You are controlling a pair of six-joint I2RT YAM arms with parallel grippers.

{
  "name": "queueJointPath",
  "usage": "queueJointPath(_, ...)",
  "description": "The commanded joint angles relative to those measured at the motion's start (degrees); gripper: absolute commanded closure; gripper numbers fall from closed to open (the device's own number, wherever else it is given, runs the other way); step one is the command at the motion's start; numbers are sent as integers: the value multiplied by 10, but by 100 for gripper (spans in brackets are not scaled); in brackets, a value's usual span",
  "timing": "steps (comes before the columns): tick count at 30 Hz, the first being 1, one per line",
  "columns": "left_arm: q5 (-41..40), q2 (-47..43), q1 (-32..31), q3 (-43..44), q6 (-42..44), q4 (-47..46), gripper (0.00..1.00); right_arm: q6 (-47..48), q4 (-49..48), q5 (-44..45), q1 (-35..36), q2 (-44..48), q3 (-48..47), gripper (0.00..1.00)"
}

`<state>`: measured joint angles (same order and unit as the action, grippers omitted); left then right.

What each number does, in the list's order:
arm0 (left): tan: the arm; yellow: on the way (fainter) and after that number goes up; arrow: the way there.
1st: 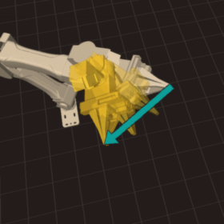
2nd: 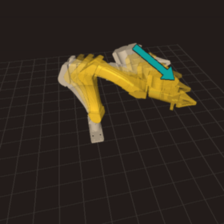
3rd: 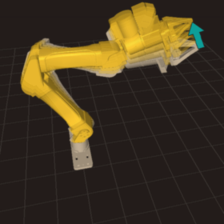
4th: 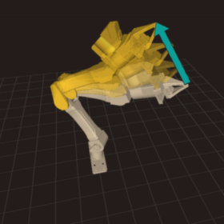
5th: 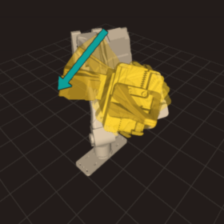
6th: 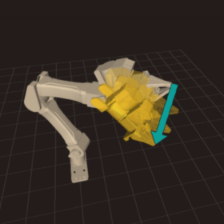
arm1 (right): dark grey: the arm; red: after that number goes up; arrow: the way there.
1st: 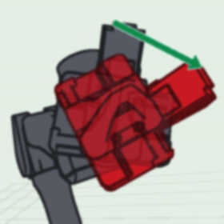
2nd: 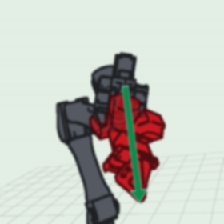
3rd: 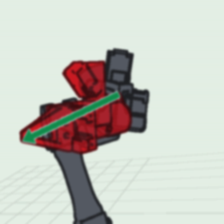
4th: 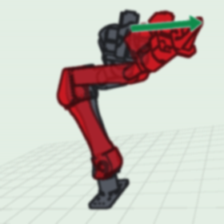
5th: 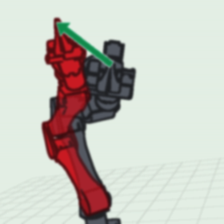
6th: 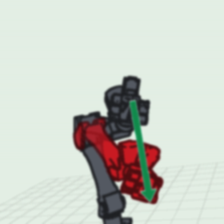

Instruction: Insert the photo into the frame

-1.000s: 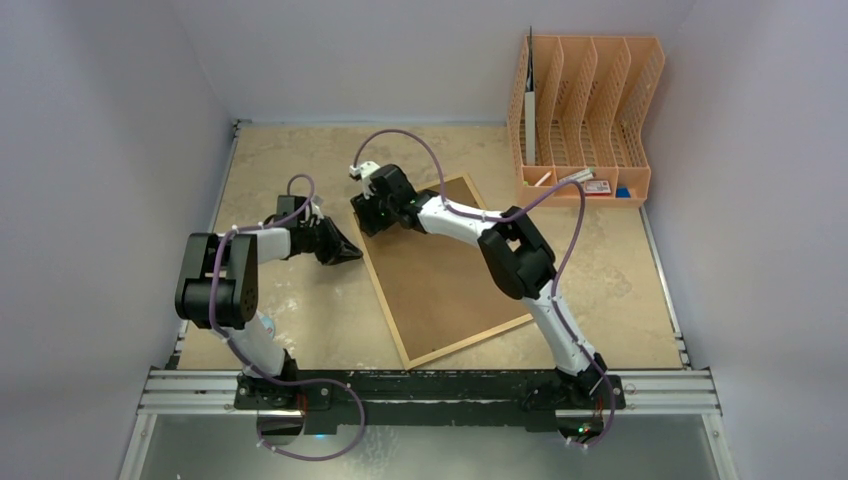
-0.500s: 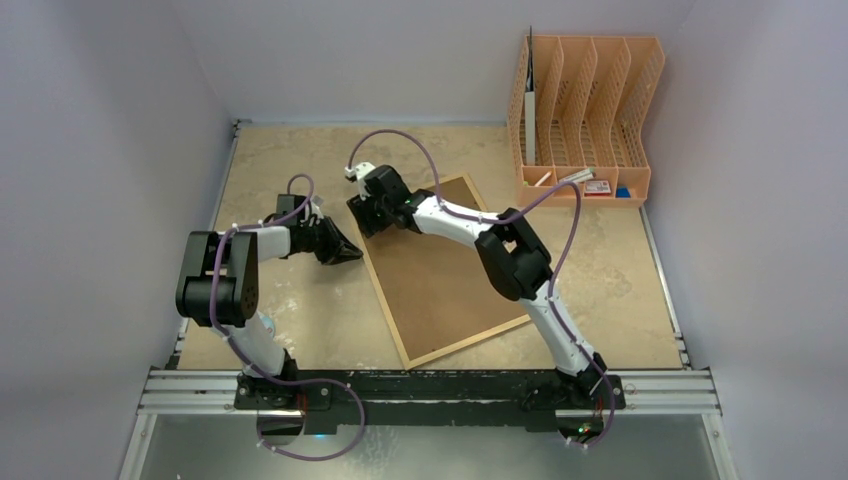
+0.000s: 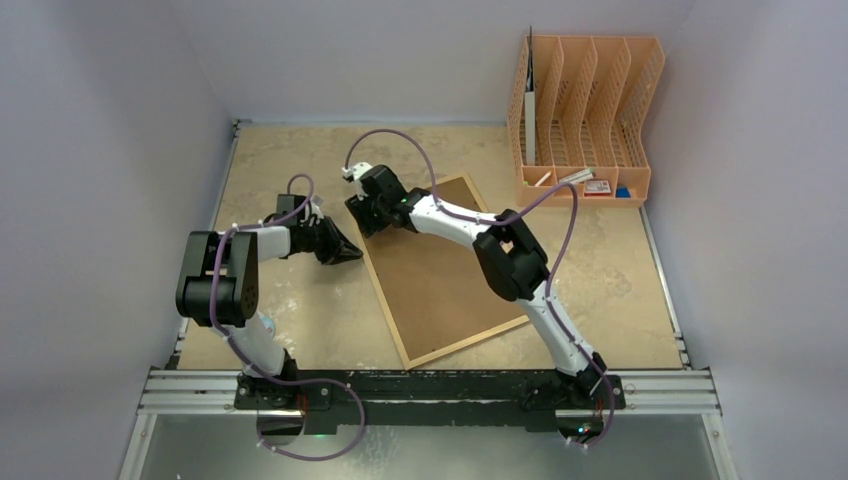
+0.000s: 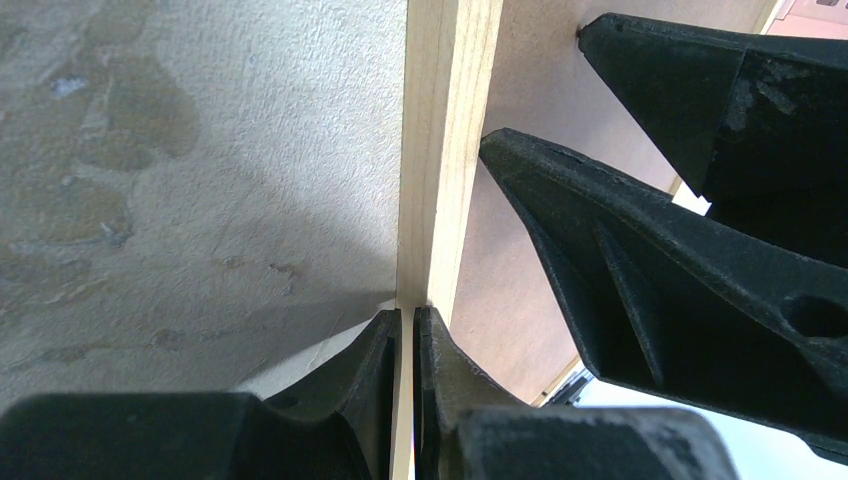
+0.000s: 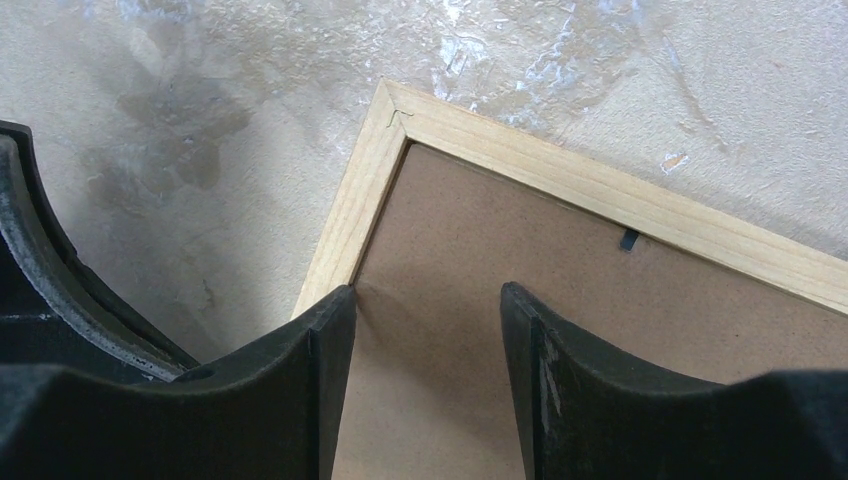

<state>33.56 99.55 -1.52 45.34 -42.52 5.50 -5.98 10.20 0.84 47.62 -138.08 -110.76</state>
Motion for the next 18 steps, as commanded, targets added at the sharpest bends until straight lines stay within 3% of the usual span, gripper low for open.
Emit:
queueJointPath(1, -113, 49, -10, -23, 22, 36, 89, -20, 184, 38, 14, -113, 36, 42)
queueJointPath(12, -113, 50, -10, -26, 22, 35, 89, -32, 211, 77, 16, -134, 29, 49)
queueJointPath(18, -114, 48, -10, -28, 22, 34, 90, -42, 227, 82, 16, -148, 15, 59)
